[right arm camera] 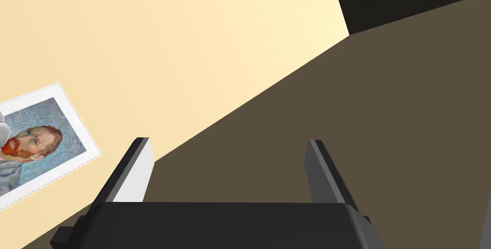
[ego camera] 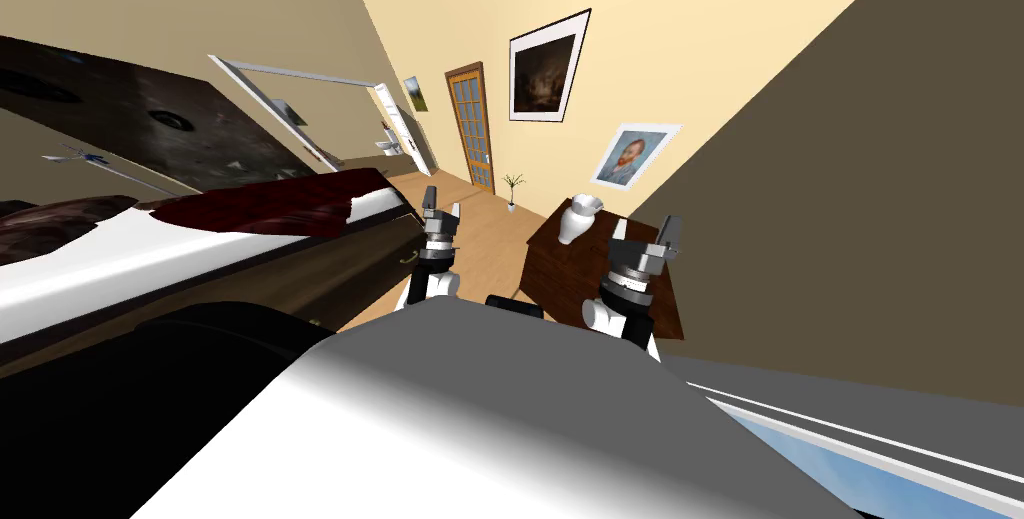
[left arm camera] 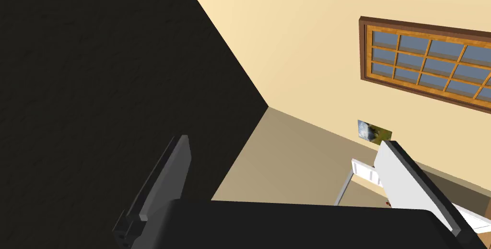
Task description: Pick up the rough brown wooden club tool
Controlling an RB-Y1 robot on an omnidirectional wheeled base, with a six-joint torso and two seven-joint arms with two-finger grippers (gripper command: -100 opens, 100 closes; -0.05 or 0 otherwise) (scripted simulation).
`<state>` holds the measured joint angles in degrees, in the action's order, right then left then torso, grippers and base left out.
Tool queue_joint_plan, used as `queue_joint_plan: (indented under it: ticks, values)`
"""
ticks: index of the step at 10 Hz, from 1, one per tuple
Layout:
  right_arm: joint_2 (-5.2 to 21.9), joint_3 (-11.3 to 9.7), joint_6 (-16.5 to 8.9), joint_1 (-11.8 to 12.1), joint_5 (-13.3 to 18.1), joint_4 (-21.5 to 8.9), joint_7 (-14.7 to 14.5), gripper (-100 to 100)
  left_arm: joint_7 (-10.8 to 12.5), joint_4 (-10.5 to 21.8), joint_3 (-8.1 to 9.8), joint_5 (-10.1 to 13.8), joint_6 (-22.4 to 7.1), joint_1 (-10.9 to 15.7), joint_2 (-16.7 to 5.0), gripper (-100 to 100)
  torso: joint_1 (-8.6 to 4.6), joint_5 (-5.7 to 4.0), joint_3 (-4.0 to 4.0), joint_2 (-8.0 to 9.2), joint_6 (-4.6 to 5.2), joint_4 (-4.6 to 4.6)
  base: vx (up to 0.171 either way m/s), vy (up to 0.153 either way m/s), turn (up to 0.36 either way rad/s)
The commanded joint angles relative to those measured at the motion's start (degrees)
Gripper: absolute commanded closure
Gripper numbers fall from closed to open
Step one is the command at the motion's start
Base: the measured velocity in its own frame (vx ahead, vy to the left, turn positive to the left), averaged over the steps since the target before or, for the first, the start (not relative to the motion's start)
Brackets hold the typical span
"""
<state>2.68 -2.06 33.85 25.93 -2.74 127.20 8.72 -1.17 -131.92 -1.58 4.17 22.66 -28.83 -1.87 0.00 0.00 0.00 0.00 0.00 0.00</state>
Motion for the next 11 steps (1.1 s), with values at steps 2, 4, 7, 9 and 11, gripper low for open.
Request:
queue_joint_plan:
  ticks: [2,4,7,9,11]
  values:
    - [3.25,0.83,0.25,0.22,1.14,-1.87,-1.27,-100,0.00,0.00,0.00,0.00,0.00,0.00,0.00,0,0.12,0.02,0.04,0.09,0.00,0.01,-0.043,0.065,0.037]
    - [6.08,1.64,0.53,0.47,2.41,-3.88,-2.63,-100,0.00,0.00,-0.01,0.00,0.00,0.01,0.01,0,0.37,0.08,0.14,0.25,0.00,0.05,-0.070,0.108,0.040]
    - [11.14,3.19,1.13,0.96,5.12,-8.07,-5.43,-100,0.00,0.00,-0.01,0.00,0.00,0.01,0.01,0,0.48,0.11,0.13,0.23,-0.01,0.05,-0.059,0.130,0.071]
    - [13.39,3.75,1.37,1.14,6.22,-9.85,-6.52,-100,0.00,0.00,-0.01,0.00,0.00,0.01,0.01,0,0.34,0.08,0.13,0.22,0.00,0.05,-0.049,0.089,0.036]
    - [16.89,4.83,1.88,1.52,8.68,-13.18,-8.86,-100,0.00,0.00,-0.01,0.00,0.00,0.01,0.01,0,0.41,0.09,0.13,0.23,-0.01,0.05,-0.059,0.135,0.099]
